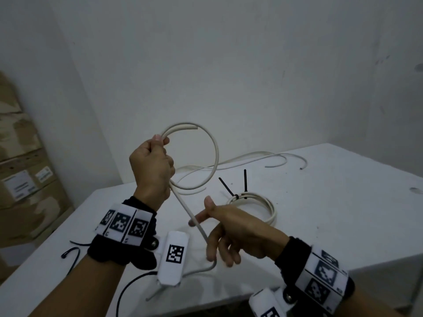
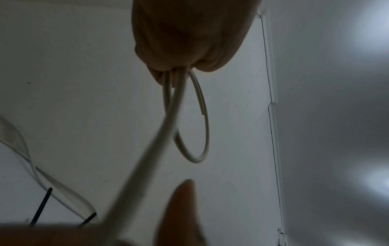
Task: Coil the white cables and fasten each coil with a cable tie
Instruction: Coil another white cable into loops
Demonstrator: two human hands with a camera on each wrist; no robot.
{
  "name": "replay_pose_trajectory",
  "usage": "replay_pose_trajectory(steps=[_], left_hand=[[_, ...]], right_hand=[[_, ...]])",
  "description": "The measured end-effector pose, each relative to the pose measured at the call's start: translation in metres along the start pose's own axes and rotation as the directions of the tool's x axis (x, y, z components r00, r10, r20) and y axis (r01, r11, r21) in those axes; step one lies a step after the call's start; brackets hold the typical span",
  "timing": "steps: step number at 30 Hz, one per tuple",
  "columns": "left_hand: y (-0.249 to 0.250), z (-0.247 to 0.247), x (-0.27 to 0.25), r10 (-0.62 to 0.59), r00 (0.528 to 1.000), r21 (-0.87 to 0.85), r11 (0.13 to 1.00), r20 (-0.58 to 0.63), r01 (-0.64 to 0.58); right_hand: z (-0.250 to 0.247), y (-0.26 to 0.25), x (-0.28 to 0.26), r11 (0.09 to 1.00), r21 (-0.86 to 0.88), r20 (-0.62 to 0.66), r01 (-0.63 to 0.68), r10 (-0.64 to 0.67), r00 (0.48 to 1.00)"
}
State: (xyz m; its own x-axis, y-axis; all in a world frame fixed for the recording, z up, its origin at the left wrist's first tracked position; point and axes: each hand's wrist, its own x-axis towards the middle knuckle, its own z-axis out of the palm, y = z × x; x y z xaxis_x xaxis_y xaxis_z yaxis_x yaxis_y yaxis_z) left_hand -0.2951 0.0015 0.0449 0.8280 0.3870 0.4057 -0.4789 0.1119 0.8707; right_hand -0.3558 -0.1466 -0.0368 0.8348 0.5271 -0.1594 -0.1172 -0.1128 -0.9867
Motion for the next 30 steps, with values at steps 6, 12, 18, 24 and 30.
replay_pose_trajectory(steps=[6,12,18,24,30], left_hand=[[0.002,-0.008,-0.016,0.051,0.997,0.036,0.998,0.052,-0.053],[-0.005,-0.03,-0.033,0.107,0.993,0.085,0.99,0.056,-0.111],[-0.018,-0.046,-0.036,0.053,0.998,0.098,0.994,-0.025,-0.051],[-0.027,-0.054,-0.036,-0.003,0.999,0.077,0.997,-0.045,0.006],[-0.035,-0.049,-0.037,-0.003,1.0,0.114,0.993,-0.014,0.004]], right_hand=[[0.008,0.009,0.007,0.986,0.166,-0.105,-0.013,0.03,0.994],[0.012,0.003,0.018,0.826,0.316,-0.513,0.468,-0.266,0.816],[0.008,-0.016,0.021,0.699,0.462,-0.505,0.546,-0.298,0.81],[-0.019,-0.043,0.014,0.527,0.659,-0.54,0.537,-0.166,0.825],[-0.031,-0.047,0.009,0.78,0.152,-0.533,0.607,-0.452,0.715]])
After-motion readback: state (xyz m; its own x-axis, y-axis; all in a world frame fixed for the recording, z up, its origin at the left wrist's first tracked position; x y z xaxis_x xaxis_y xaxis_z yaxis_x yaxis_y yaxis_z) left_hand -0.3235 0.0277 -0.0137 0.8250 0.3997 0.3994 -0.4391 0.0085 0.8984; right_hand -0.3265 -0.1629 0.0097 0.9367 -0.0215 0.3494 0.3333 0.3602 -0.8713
